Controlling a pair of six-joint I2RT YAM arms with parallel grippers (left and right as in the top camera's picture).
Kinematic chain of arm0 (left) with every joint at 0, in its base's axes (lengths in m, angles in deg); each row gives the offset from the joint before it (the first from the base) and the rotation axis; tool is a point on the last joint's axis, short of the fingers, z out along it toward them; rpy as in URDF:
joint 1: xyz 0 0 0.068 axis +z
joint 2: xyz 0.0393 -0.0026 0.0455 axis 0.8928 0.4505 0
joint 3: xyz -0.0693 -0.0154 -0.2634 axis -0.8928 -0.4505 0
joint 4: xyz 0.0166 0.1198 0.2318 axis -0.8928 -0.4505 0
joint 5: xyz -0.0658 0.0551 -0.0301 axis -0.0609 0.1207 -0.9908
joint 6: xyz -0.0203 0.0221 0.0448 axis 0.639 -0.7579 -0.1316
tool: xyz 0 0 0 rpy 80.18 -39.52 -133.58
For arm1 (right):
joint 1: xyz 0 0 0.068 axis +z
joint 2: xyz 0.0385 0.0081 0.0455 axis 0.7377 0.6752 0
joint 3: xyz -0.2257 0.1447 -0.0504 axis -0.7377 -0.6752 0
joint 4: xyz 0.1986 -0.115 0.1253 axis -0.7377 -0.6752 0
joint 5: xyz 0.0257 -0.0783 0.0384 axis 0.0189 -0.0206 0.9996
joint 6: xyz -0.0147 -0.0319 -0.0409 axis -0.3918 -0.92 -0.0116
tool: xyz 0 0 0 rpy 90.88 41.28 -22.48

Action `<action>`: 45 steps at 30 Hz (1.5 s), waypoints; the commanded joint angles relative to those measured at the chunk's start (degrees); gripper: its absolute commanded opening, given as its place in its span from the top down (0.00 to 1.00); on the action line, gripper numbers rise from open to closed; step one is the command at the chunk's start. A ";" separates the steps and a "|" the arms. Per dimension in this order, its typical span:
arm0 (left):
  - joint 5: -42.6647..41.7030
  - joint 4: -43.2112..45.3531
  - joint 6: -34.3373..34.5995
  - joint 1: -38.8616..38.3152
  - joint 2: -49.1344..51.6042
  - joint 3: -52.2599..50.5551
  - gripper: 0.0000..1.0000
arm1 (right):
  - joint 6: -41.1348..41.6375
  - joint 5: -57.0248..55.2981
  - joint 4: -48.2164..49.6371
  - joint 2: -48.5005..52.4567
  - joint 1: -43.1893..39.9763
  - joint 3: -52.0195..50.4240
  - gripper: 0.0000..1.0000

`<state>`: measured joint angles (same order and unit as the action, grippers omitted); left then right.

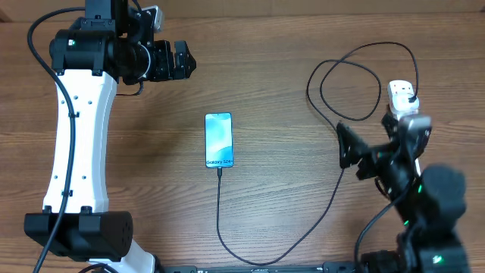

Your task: Plug charger to phone and switch on socket

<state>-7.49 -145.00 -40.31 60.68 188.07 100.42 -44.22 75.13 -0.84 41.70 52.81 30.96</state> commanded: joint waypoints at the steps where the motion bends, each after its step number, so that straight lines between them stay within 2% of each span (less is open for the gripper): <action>1: 0.00 0.07 -0.24 -0.11 0.13 0.39 0.00 | -0.04 -3.56 5.79 -6.47 0.28 -9.49 0.00; 9: 0.00 0.04 -0.24 -0.11 0.13 0.39 0.00 | -0.04 -3.56 16.76 -19.08 0.28 -27.23 0.00; 18: 0.00 0.04 -0.24 -0.11 0.13 0.39 0.00 | -0.04 -3.80 16.68 -26.67 0.28 -35.43 0.00; 20: 0.00 0.07 -0.24 -0.11 0.13 0.39 0.00 | 0.11 -4.04 13.88 -28.13 0.37 -35.52 0.00; 24: 0.00 0.04 -0.24 -0.11 0.13 0.39 0.00 | -0.04 -3.98 14.16 -30.60 0.50 -35.52 0.00; 45: 0.00 0.04 -0.24 -0.11 0.13 0.39 0.00 | -0.04 -4.00 14.16 -30.56 0.55 -35.52 0.00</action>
<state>-7.51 -145.05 -40.31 60.68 188.07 100.42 -44.20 71.90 13.07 11.73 52.94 -3.96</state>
